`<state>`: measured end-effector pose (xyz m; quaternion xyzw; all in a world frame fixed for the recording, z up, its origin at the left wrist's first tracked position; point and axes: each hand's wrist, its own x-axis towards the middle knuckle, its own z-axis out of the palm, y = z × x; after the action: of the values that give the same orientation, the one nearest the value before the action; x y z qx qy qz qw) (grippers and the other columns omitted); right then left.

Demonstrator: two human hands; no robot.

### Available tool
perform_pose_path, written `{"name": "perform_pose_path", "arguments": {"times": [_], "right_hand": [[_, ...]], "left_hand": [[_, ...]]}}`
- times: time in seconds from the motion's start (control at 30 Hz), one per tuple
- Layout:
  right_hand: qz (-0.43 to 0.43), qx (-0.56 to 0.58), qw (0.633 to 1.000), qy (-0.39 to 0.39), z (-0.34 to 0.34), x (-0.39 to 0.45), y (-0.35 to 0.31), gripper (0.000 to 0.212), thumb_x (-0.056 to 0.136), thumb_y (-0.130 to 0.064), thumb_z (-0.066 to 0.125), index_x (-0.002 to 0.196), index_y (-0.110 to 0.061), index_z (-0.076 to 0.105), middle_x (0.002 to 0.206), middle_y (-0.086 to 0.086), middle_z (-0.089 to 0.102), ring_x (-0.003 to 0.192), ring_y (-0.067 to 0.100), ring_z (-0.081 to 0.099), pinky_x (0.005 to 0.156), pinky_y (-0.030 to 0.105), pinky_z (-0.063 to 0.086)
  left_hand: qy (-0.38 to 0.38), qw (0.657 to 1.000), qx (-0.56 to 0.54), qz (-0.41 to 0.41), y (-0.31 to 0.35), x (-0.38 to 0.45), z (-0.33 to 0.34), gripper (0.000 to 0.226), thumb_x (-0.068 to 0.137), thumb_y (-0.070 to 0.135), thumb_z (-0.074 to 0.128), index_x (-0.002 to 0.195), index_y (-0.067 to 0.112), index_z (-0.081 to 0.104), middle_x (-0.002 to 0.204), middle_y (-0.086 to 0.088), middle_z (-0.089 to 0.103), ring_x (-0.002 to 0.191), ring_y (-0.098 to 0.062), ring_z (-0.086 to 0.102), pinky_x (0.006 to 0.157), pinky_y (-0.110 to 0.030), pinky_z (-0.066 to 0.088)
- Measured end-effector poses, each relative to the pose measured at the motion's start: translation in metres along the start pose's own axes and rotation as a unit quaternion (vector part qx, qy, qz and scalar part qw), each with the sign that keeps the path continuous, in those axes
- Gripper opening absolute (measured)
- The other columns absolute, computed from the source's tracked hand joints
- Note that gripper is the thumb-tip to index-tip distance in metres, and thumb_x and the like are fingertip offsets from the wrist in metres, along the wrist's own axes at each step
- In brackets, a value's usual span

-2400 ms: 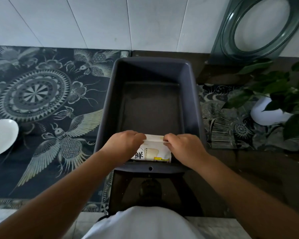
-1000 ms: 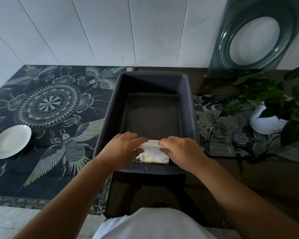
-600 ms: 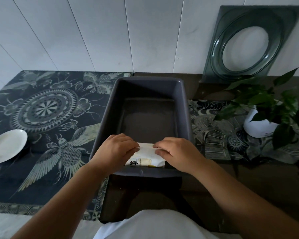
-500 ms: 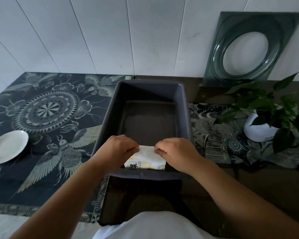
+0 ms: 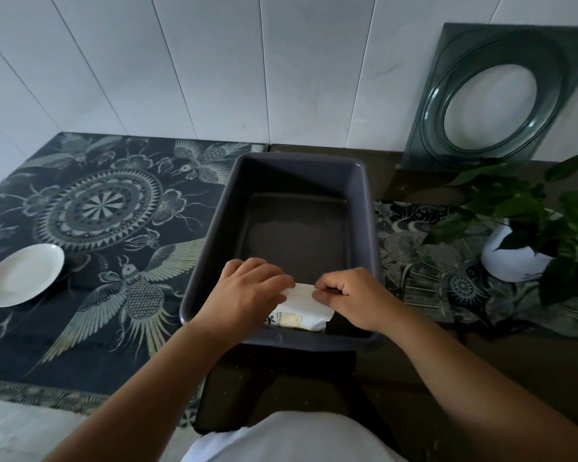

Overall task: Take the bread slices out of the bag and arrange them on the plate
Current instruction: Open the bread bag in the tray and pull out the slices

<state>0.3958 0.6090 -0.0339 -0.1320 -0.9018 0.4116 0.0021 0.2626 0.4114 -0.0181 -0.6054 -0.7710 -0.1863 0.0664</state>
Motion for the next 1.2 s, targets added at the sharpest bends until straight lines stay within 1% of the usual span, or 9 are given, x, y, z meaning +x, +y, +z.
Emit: {"name": "perform_pose_path", "arguments": {"times": [0.1,0.27,0.4,0.5,0.63,0.77,0.97,1.13,1.2], "right_hand": [[0.008,0.04,0.999,-0.004,-0.001,0.0,-0.002,0.011,0.093,-0.03,0.066,0.087,-0.028,0.075,0.073,-0.021,0.069,0.071,0.001,0.064,0.06,0.012,0.044],[0.002,0.052,0.999,-0.013,-0.003,0.0,-0.004,0.015,0.092,-0.031,0.066,0.08,-0.029,0.074,0.073,-0.001,0.072,0.069,0.02,0.065,0.057,0.023,0.044],[0.01,0.049,0.999,-0.001,-0.004,0.006,-0.015,0.016,0.089,-0.033,0.066,0.076,-0.029,0.073,0.07,-0.01,0.07,0.062,0.008,0.064,0.057,0.023,0.048],[0.02,-0.037,0.999,-0.005,-0.001,0.018,-0.033,0.015,0.086,-0.045,0.066,0.083,-0.031,0.072,0.073,-0.009,0.069,0.064,0.008,0.064,0.055,0.031,0.052],[0.002,-0.251,0.966,-0.066,-0.003,0.036,-0.049,0.013,0.09,-0.039,0.057,0.087,-0.032,0.069,0.072,-0.008,0.059,0.064,0.015,0.059,0.048,0.028,0.037],[0.006,-0.317,0.948,-0.01,-0.015,0.055,-0.05,0.026,0.086,-0.033,0.054,0.06,-0.03,0.05,0.066,-0.007,0.053,0.059,0.018,0.055,0.048,0.028,0.035],[-0.003,-0.367,0.928,0.064,-0.026,0.073,-0.048,0.031,0.084,-0.023,0.055,0.056,-0.025,0.041,0.057,-0.004,0.051,0.049,0.015,0.049,0.045,0.024,0.026],[-0.087,-0.416,0.893,0.149,-0.028,0.065,-0.051,0.004,0.085,-0.017,0.066,0.088,-0.02,0.065,0.082,0.0,0.063,0.076,0.021,0.056,0.057,0.032,0.039],[-0.178,-0.393,0.887,0.165,-0.023,0.054,-0.057,0.014,0.082,-0.015,0.069,0.095,-0.017,0.069,0.09,0.003,0.065,0.083,0.023,0.058,0.063,0.036,0.048]], "left_hand": [[0.014,1.0,0.001,0.015,0.003,-0.003,0.002,0.026,0.084,0.021,0.075,0.109,0.022,0.069,0.108,0.004,0.07,0.103,-0.023,0.06,0.079,-0.041,0.041],[0.015,0.999,0.007,-0.033,0.01,-0.007,0.009,0.015,0.084,0.033,0.069,0.095,0.023,0.07,0.109,0.005,0.069,0.106,-0.023,0.06,0.083,-0.042,0.039],[-0.017,0.998,0.001,-0.058,0.007,-0.01,0.009,0.017,0.079,0.028,0.078,0.093,0.023,0.069,0.116,-0.001,0.066,0.113,-0.028,0.057,0.085,-0.048,0.041],[-0.033,0.998,0.008,-0.046,0.006,-0.011,0.004,0.024,0.08,0.026,0.078,0.102,0.03,0.068,0.128,-0.006,0.059,0.125,-0.031,0.046,0.088,-0.05,0.035],[-0.049,0.998,0.035,-0.031,0.016,-0.011,-0.002,0.023,0.08,0.028,0.077,0.099,0.031,0.066,0.138,-0.012,0.049,0.132,-0.037,0.035,0.091,-0.055,0.032],[-0.061,0.997,0.02,-0.03,0.023,-0.022,-0.01,0.03,0.079,0.029,0.076,0.106,0.033,0.063,0.132,-0.007,0.046,0.124,-0.033,0.035,0.09,-0.051,0.032],[-0.105,0.994,0.029,0.018,0.029,-0.032,-0.022,0.02,0.082,0.025,0.072,0.101,0.026,0.067,0.118,0.001,0.063,0.12,-0.024,0.046,0.09,-0.051,0.039],[-0.14,0.989,0.032,-0.014,0.03,-0.028,-0.025,0.033,0.082,0.026,0.074,0.112,0.033,0.063,0.122,0.008,0.063,0.127,-0.023,0.045,0.1,-0.061,0.033],[-0.15,0.988,0.039,-0.026,0.027,-0.025,-0.027,0.04,0.081,0.028,0.073,0.118,0.035,0.061,0.126,0.008,0.062,0.129,-0.024,0.044,0.102,-0.061,0.029]]}}
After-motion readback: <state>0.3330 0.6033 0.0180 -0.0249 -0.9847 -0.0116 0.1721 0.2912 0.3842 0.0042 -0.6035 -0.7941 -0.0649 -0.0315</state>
